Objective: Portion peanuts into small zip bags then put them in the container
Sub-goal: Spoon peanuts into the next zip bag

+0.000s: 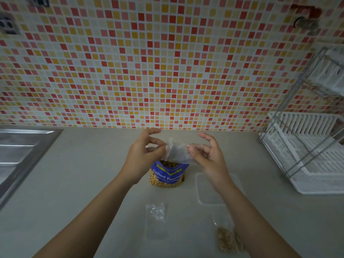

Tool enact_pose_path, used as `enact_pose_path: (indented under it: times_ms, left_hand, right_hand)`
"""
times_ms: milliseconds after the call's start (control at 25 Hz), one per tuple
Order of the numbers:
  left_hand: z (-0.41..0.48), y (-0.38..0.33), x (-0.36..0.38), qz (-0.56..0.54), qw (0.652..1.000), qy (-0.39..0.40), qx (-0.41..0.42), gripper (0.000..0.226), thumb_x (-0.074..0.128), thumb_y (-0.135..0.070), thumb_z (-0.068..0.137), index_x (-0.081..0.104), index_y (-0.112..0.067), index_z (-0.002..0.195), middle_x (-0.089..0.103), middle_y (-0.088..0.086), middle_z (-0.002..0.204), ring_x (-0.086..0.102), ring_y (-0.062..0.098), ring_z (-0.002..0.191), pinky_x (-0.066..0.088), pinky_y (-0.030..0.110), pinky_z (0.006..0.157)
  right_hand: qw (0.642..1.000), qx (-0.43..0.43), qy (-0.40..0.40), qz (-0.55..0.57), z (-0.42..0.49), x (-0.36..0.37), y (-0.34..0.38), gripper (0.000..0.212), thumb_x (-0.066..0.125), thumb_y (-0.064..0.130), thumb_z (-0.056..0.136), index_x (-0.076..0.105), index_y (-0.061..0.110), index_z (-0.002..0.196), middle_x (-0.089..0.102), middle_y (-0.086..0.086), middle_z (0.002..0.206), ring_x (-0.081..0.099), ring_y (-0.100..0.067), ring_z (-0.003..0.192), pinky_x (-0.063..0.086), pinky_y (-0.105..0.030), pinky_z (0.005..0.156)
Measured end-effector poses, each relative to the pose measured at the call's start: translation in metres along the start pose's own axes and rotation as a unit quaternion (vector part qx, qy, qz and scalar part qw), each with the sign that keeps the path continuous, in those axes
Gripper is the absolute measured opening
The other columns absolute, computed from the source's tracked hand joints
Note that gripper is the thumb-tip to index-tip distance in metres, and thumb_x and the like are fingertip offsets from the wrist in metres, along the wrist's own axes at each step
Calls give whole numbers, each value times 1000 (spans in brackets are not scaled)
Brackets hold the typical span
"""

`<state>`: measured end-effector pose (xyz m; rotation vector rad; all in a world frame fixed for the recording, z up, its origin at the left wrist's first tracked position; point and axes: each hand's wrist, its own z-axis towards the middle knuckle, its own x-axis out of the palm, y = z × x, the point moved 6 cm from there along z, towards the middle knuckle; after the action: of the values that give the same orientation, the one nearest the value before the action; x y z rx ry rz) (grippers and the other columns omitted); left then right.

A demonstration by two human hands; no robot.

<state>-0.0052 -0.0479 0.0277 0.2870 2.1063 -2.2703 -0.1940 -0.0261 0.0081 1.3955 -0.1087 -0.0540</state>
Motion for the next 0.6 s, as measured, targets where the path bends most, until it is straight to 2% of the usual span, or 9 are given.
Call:
enact_pose_path:
  times_ms: [80,160,240,320,400,480,520,600]
  left_hand:
    - [3,1,1,26,999,19,2,16,61,-7,84,68,-15,97,68,4,81,65,15,70,53,25,65]
    - [5,2,-1,76,997,-18,15,13,61,-7,84,72,-13,90,71,6,78,65,11,66,53,21,64]
    - [4,1,-1,109,992,-52,24,14,62,-6,83,73,-13,88,72,1,69,63,6,60,53,16,61]
    - [3,-1,1,99,993,-55,18,13,63,-6,82,72,-15,83,69,-7,60,63,5,57,53,16,61]
    - [5,2,0,83,995,-58,-6,14,63,-5,81,71,-16,81,70,0,62,67,15,63,56,25,66]
    - [10,3,-4,73,995,-59,-28,15,63,-4,80,71,-16,78,70,10,68,67,25,68,58,34,71]
    - [12,2,-5,71,995,-53,-37,16,62,-4,80,70,-17,77,70,10,69,67,25,68,58,34,72]
    - [15,-2,-5,92,995,-27,-42,18,61,-5,81,69,-20,76,70,6,71,65,13,63,56,25,66]
  right_hand:
    - [1000,1,-2,-10,2,-1,-1,43,68,17,80,47,32,114,69,0,93,67,-9,84,51,-21,75]
    - [1000,2,-20,-6,3,-4,-3,41,68,13,79,46,31,110,64,3,81,66,-6,74,49,-19,71]
    - [999,6,-38,15,3,-9,-7,40,67,10,81,45,31,107,65,4,70,66,-9,71,50,-19,70]
    - [998,21,-52,38,3,-11,-11,37,63,11,84,44,32,109,70,5,70,67,-8,72,52,-20,70]
    - [997,29,-61,40,5,-11,-15,34,58,13,88,43,32,111,72,5,84,66,-4,80,52,-21,76]
    - [997,6,-70,-41,5,-14,-10,37,60,20,87,41,31,117,61,0,117,59,-3,103,45,-17,88]
    - [991,-35,-73,-110,4,-16,0,43,64,27,85,40,30,120,52,2,127,51,-3,115,39,-15,94]
    - [953,-157,-24,-258,3,-12,22,59,67,45,77,42,27,126,42,9,131,38,0,126,28,-13,103]
